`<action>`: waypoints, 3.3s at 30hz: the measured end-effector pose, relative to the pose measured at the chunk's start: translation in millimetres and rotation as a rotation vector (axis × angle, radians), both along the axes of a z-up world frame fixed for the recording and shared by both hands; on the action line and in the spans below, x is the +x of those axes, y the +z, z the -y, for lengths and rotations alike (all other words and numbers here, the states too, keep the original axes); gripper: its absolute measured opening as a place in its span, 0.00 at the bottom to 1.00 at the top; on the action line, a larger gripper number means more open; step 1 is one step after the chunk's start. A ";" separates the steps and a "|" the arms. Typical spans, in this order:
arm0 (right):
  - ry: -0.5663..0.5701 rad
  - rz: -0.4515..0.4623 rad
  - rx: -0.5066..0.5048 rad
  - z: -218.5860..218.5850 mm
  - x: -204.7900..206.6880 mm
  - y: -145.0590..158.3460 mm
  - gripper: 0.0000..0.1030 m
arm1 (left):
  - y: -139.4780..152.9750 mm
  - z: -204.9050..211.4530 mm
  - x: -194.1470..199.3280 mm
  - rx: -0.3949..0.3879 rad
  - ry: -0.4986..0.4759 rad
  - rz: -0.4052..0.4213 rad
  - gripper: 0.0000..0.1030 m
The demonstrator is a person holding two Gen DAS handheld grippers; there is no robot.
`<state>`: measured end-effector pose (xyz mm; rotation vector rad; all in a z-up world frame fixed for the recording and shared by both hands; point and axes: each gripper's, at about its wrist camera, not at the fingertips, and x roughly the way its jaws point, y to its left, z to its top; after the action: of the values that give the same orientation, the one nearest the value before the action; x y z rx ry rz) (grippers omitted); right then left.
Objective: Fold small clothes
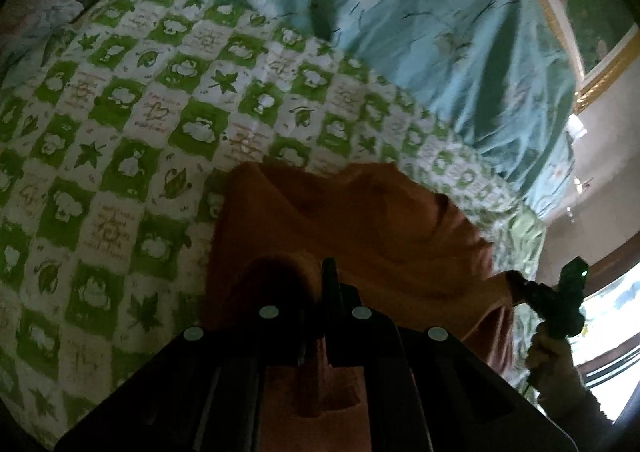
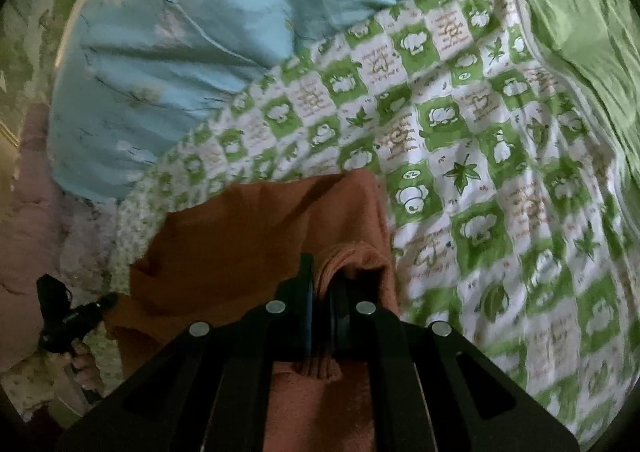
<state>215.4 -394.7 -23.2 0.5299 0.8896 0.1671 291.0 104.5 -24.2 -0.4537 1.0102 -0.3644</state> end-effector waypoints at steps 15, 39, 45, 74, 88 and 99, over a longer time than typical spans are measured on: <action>-0.068 0.003 0.014 15.6 -4.1 2.7 0.54 | 4.6 1.6 -16.3 0.063 0.019 -0.022 0.32; 0.397 -0.043 -0.274 -91.2 54.6 -20.5 0.53 | -29.0 86.0 55.4 0.235 -0.156 -0.082 0.22; 0.084 -0.011 -0.229 -20.7 70.3 -2.0 0.53 | -17.1 24.2 90.8 0.189 0.100 -0.066 0.22; 0.109 -0.081 -0.084 -106.5 -100.7 -1.2 0.55 | -14.2 11.7 -126.2 0.040 0.053 -0.137 0.51; 0.176 -0.087 -0.077 -133.8 -119.9 3.5 0.61 | -30.9 -9.0 -178.4 -0.024 0.124 -0.208 0.52; 0.222 -0.099 -0.068 -133.9 -122.5 5.7 0.62 | -58.9 -25.3 -172.5 -0.107 0.267 -0.251 0.55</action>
<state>92.9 -260.8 -17.4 0.3776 1.0471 0.3135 118.5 129.8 -83.0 -0.7355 1.1592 -0.1236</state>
